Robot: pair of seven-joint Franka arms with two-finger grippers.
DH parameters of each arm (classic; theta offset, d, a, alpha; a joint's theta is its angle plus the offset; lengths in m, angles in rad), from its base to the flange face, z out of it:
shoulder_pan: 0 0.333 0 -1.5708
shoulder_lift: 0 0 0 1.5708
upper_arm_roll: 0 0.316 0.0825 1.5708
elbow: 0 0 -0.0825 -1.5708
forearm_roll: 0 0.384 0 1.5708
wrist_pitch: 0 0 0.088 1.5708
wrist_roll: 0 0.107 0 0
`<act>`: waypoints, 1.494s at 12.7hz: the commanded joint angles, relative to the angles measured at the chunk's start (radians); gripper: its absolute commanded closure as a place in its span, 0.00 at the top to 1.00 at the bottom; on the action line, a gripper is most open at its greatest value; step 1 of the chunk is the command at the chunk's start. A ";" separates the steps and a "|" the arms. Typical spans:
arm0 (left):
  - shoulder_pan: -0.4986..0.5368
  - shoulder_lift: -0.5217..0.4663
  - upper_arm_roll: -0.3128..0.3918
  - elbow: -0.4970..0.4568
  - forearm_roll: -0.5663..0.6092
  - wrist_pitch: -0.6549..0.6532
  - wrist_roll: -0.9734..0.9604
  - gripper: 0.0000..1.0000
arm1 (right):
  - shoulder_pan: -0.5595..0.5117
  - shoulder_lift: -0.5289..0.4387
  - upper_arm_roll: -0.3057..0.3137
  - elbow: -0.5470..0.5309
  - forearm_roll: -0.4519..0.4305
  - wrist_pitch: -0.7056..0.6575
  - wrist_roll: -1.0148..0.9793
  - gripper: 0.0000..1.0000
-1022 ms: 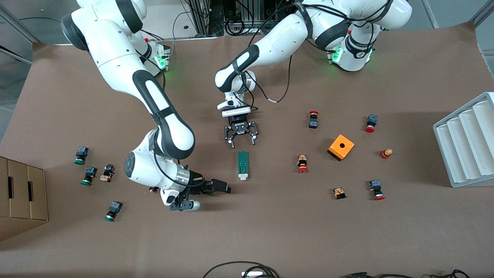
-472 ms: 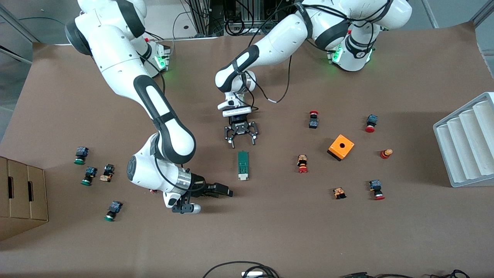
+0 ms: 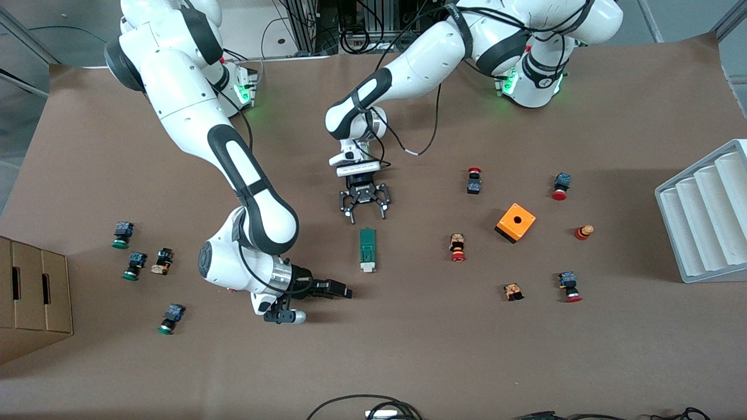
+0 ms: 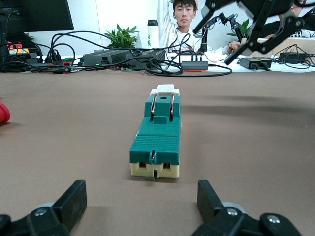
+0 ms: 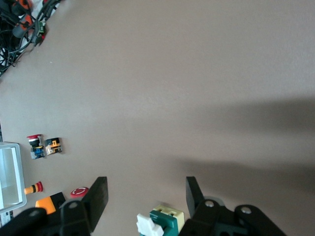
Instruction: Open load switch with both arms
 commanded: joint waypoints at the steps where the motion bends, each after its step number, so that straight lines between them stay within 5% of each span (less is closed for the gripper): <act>1: -0.015 0.045 0.005 0.036 0.009 0.020 -0.006 1.00 | 0.008 0.053 -0.002 0.043 0.092 -0.001 -0.046 0.73; 3: -0.015 0.045 0.005 0.036 0.009 0.020 -0.006 1.00 | 0.019 0.056 -0.003 0.038 0.183 -0.002 -0.094 0.73; 5: -0.015 0.045 0.005 0.036 0.009 0.020 -0.006 1.00 | 0.022 0.050 -0.008 0.039 0.185 -0.010 -0.109 0.73; 10: -0.015 0.045 0.005 0.036 0.009 0.019 -0.006 1.00 | 0.037 0.046 -0.009 0.036 -0.136 -0.010 -0.123 0.72; 19: -0.016 0.063 0.005 0.038 0.023 -0.001 -0.006 1.00 | 0.070 0.020 -0.021 0.055 -0.170 -0.105 -0.109 0.57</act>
